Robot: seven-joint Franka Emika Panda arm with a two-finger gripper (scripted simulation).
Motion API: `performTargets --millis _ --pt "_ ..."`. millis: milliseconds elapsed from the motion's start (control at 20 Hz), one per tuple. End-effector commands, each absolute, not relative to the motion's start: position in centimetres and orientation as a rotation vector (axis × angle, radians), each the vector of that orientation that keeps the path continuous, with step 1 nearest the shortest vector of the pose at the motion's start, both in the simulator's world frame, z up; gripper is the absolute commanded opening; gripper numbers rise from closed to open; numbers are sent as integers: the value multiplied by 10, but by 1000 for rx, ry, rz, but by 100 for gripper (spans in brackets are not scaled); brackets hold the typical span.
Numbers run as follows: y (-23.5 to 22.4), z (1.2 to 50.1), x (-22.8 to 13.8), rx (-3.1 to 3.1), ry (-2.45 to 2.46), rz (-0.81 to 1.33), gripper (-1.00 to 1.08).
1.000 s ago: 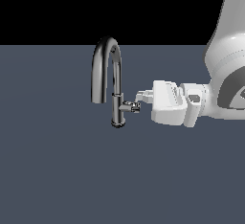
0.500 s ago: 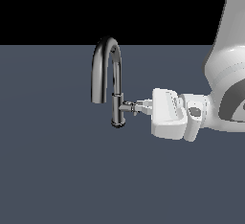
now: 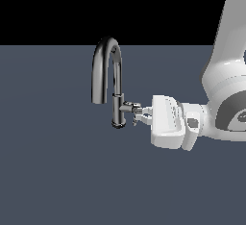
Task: Turn on the faucet by rotating a designated handle.
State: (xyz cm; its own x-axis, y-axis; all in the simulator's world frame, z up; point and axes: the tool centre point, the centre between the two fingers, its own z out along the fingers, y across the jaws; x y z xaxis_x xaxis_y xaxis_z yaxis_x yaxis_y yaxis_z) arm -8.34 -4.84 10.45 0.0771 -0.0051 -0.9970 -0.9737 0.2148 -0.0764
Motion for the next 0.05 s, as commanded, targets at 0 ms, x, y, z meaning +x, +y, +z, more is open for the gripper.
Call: performTargets --millis 0 --pt "-36 66 -101 -1063 1292 1046 -100"
